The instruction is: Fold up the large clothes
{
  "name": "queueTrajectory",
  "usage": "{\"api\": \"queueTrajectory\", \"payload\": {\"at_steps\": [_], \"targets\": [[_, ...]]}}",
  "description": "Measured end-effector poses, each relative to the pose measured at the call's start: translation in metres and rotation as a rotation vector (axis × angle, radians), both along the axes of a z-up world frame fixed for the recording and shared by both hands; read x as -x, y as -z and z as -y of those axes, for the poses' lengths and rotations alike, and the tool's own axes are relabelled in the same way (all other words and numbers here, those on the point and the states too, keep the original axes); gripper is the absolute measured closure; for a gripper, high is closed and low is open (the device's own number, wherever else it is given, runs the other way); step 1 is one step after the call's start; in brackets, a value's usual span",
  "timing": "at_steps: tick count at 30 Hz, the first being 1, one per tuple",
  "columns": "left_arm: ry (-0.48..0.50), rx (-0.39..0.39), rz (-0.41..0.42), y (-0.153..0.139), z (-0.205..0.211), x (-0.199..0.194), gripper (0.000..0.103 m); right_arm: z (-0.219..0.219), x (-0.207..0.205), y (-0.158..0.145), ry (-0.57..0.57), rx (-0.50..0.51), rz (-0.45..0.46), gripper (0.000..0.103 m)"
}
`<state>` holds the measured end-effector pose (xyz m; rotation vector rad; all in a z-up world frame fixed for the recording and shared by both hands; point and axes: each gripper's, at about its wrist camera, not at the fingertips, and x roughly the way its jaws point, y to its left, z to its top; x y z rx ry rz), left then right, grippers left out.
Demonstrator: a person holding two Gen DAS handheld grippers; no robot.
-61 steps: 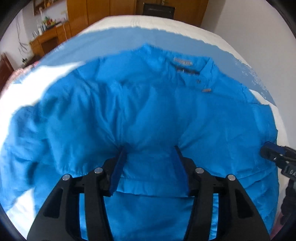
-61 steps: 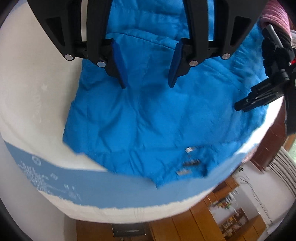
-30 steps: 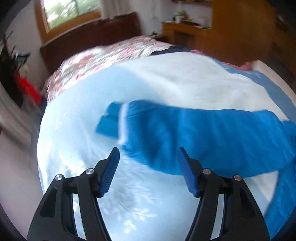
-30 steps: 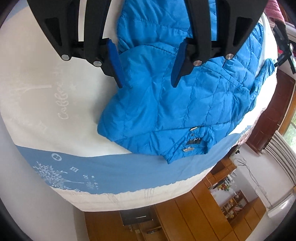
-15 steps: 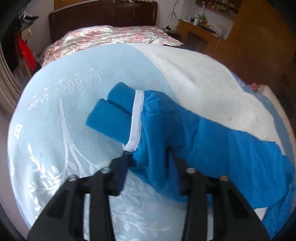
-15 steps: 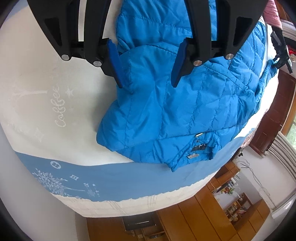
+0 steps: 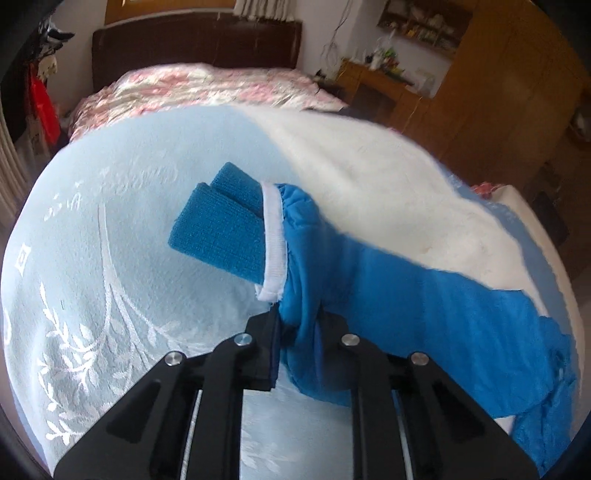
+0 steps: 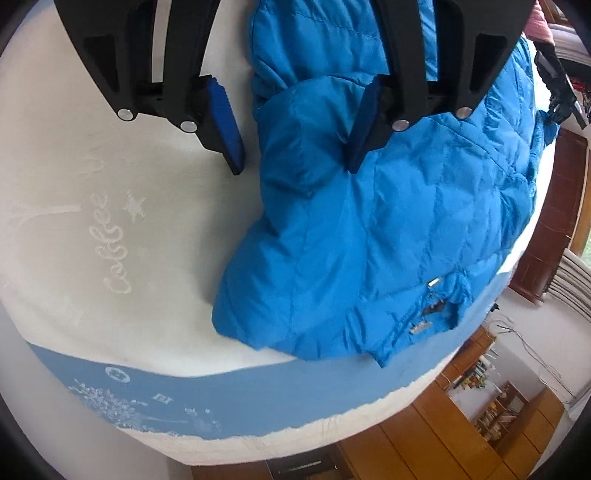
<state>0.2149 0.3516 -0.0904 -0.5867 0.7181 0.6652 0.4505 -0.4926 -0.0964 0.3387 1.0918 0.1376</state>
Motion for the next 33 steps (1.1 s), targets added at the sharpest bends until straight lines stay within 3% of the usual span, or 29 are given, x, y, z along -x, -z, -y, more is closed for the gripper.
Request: {"api": "queueTrajectory", "payload": {"at_steps": [4,7,10,13,18,23,29,33], "targets": [[0.133,-0.109,0.117,-0.051,0.056,-0.007,0.091,-0.001,0.009,-0.018,-0.009,0.007,0.026,0.046],[0.324,-0.169,0.202,-0.098,0.128,-0.024,0.091,-0.006,0.018,-0.037,0.001,0.066,0.071,0.046],[0.499,-0.210,0.230,-0.122,0.200,-0.048,0.091,-0.013,0.025,-0.049,-0.022,0.081,0.092,0.046],[0.647,-0.230,0.238,-0.128,0.267,-0.071,0.091,-0.020,0.030,-0.055,-0.051,0.073,0.105,0.046],[0.863,-0.230,0.207,-0.113,0.372,-0.110,0.091,-0.027,0.034,-0.059,-0.074,0.071,0.127,0.046],[0.998,-0.197,0.145,-0.078,0.436,-0.142,0.091,-0.032,0.033,-0.057,-0.095,0.067,0.131,0.046],[1.092,-0.146,0.051,-0.030,0.470,-0.162,0.091,-0.038,0.031,-0.052,-0.110,0.071,0.130,0.046],[1.162,-0.119,0.000,-0.016,0.477,-0.164,0.080,-0.037,0.029,-0.049,-0.108,0.059,0.127,0.046]]}}
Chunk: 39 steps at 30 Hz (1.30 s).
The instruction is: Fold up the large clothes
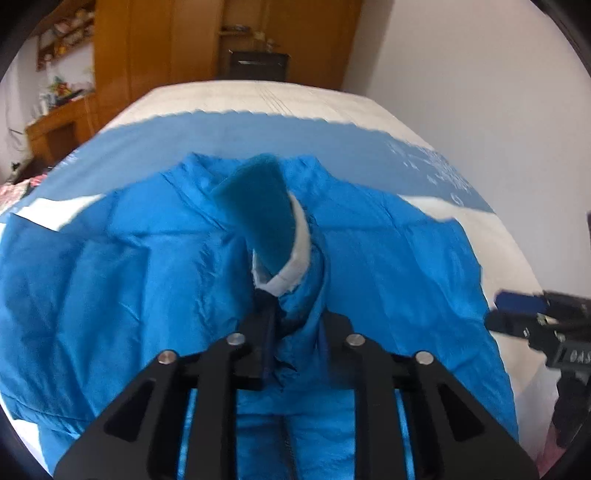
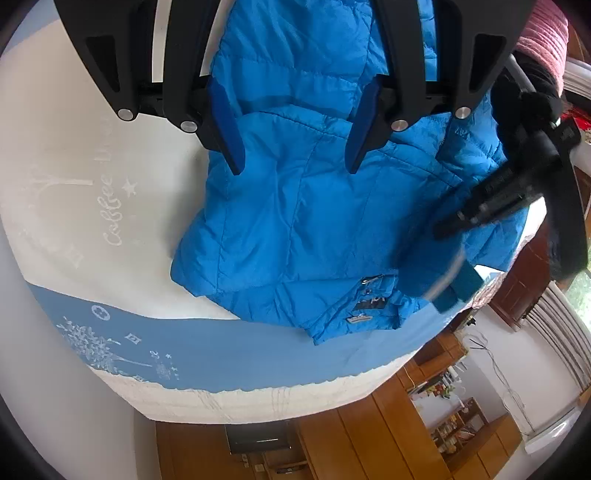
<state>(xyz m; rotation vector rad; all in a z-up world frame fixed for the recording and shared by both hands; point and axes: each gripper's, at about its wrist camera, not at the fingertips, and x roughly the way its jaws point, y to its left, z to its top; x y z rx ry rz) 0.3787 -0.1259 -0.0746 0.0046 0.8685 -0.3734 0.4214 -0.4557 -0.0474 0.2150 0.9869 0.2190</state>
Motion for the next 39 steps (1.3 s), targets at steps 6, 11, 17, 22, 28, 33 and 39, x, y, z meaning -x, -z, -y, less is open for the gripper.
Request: {"api": "queueTrajectory", "payload": {"at_steps": [6,11,17,22,28,33,39], "targets": [[0.087,0.094,0.052,-0.032,-0.011,0.034,0.042,-0.002,0.000,0.000,-0.010,-0.012,0.004,0.046],[-0.032,0.044,0.121,-0.051,-0.051,0.039,0.042,-0.010,-0.007,-0.003,-0.057,-0.087,-0.010,0.046],[-0.258,-0.068,0.054,-0.022,-0.117,-0.001,0.042,-0.024,-0.049,0.011,-0.087,-0.195,-0.093,0.044],[-0.276,-0.027,0.002,0.007,-0.131,-0.016,0.042,-0.042,-0.090,0.036,-0.106,-0.273,-0.195,0.041],[-0.267,-0.026,0.017,0.003,-0.126,-0.010,0.042,-0.052,-0.092,0.035,-0.140,-0.307,-0.178,0.088],[-0.311,-0.002,0.070,-0.020,-0.142,-0.004,0.042,-0.023,-0.072,0.011,-0.045,-0.199,-0.086,0.089],[-0.346,-0.032,0.050,-0.014,-0.151,-0.015,0.043,0.022,-0.044,0.004,0.056,-0.206,-0.055,0.090]]}}
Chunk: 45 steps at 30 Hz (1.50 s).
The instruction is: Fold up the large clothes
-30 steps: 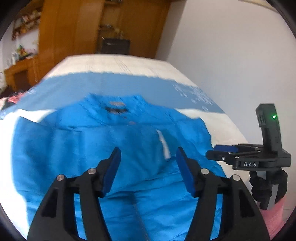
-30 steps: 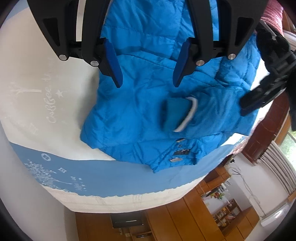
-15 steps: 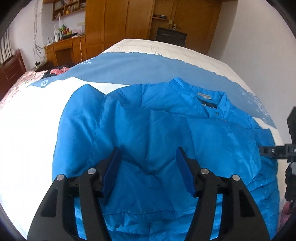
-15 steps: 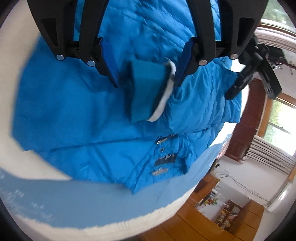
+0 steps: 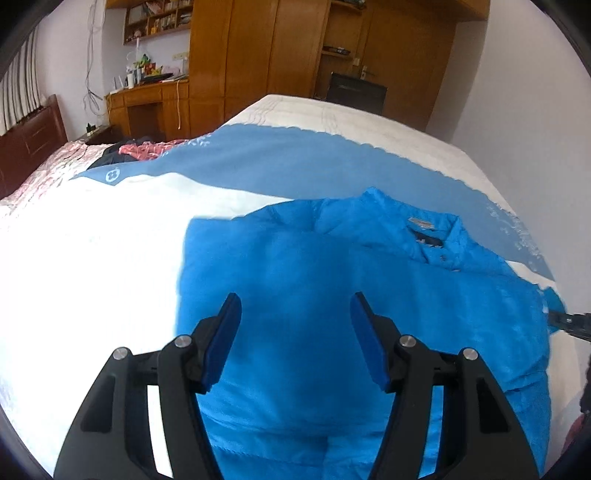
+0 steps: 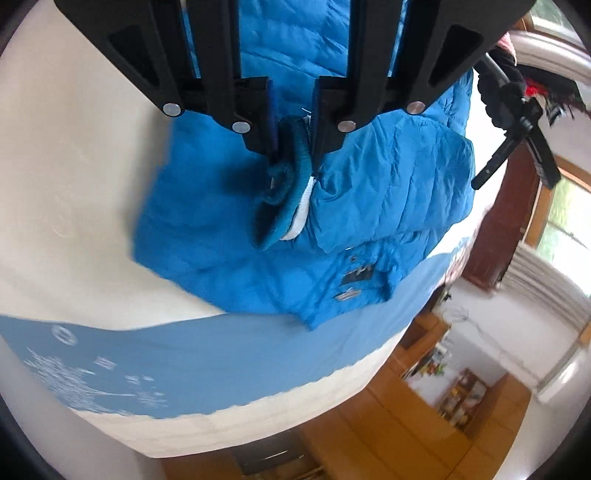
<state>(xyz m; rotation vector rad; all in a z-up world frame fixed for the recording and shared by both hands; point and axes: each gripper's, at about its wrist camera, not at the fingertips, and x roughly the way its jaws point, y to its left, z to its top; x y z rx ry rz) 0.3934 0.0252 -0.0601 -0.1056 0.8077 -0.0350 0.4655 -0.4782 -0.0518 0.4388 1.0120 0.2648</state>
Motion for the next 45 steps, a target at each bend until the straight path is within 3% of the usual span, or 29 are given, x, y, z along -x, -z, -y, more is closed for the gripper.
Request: {"api": "queueTrajectory", "payload": {"at_steps": [3,6,10,13,17,22,28,32,34,39,41,42,45], "targets": [[0.003,-0.038,-0.044,0.015,0.002,-0.010,0.043,0.003,0.001,0.013,0.037,0.082,-0.036,0.090],[0.000,-0.072,-0.090,0.033,0.002,-0.021,0.042,0.001,-0.001,0.029,0.019,0.091,-0.078,0.090],[0.000,-0.045,-0.104,0.040,-0.003,-0.025,0.041,-0.004,-0.001,0.036,0.010,0.102,-0.085,0.089],[-0.008,-0.039,-0.112,0.031,-0.006,-0.021,0.043,0.001,0.007,0.024,0.030,0.091,-0.065,0.083],[0.001,-0.027,-0.041,-0.001,-0.002,-0.007,0.043,-0.003,0.027,-0.019,0.084,0.200,0.067,0.078],[0.107,-0.048,-0.034,-0.013,0.040,-0.006,0.043,-0.048,0.012,-0.035,-0.035,0.189,0.106,0.078],[0.153,-0.090,-0.104,0.024,0.080,-0.023,0.043,-0.084,-0.012,-0.009,-0.060,0.236,0.094,0.078],[0.163,-0.135,-0.084,0.045,0.085,-0.024,0.042,-0.087,-0.017,0.021,-0.055,0.262,0.066,0.081],[0.165,-0.119,-0.082,0.049,0.082,-0.024,0.042,-0.087,-0.016,0.037,-0.059,0.257,0.058,0.082],[0.152,-0.110,-0.065,0.055,0.081,-0.019,0.042,-0.109,-0.002,0.049,-0.038,0.397,0.156,0.082],[0.137,-0.100,-0.054,0.051,0.080,-0.016,0.044,-0.104,-0.002,0.046,-0.028,0.370,0.149,0.082],[0.130,-0.078,-0.049,0.047,0.078,-0.015,0.050,-0.101,-0.002,0.042,-0.024,0.354,0.148,0.082],[0.135,0.019,-0.006,0.027,0.072,-0.007,0.050,-0.100,0.007,0.022,-0.028,0.306,0.206,0.080]]}}
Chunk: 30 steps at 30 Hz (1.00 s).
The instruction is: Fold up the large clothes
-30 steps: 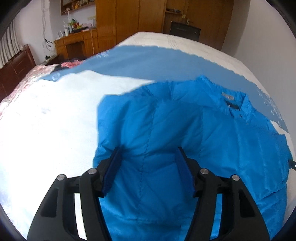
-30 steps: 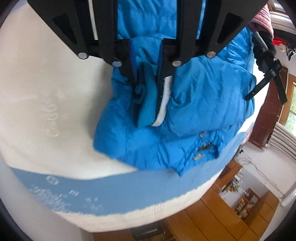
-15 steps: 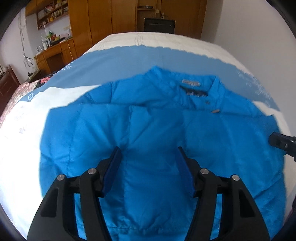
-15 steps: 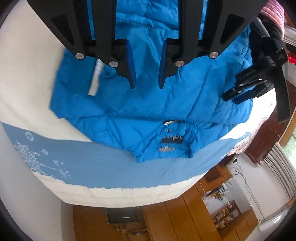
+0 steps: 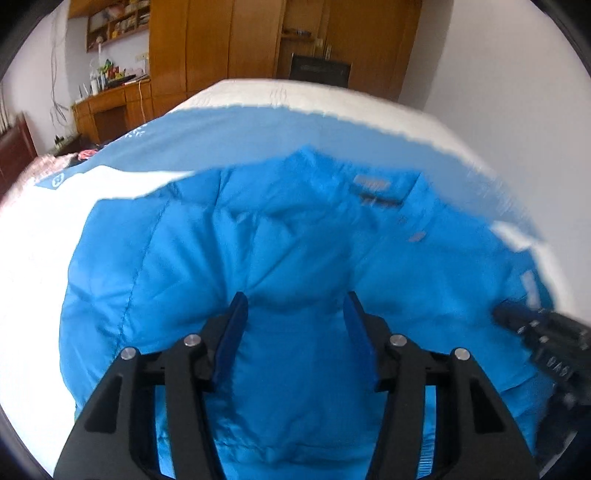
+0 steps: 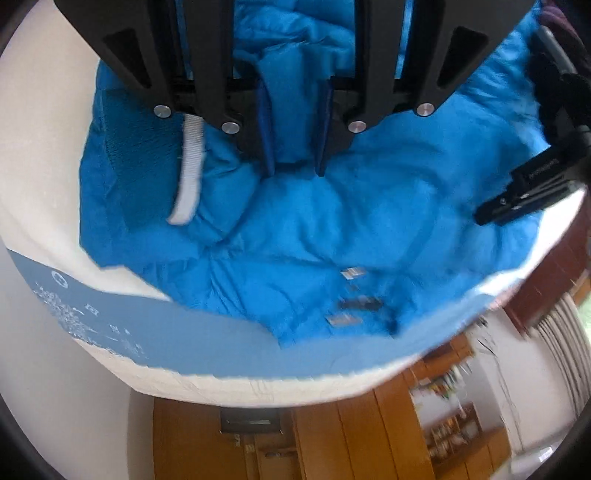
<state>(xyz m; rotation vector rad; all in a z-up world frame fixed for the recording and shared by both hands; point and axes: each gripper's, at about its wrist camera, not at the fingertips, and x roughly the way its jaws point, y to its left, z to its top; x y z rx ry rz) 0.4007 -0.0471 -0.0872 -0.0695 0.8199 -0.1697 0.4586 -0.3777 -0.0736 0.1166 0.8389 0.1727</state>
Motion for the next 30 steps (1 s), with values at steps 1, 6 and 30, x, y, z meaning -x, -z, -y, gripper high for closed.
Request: {"api": "queueTrajectory", "payload": {"at_steps": [1,6,30], "targets": [[0.002,0.000,0.015,-0.004,0.002,0.001,0.050,-0.003,0.001,-0.007,-0.002,0.008,0.020,0.080],[0.029,-0.074,-0.030,0.015,0.021,-0.005,0.050,-0.027,-0.006,0.009,-0.063,0.021,-0.040,0.079],[-0.102,-0.033,-0.111,-0.009,-0.158,0.230,0.026,0.087,0.259,-0.016,-0.166,-0.125,-0.020,0.041]]}}
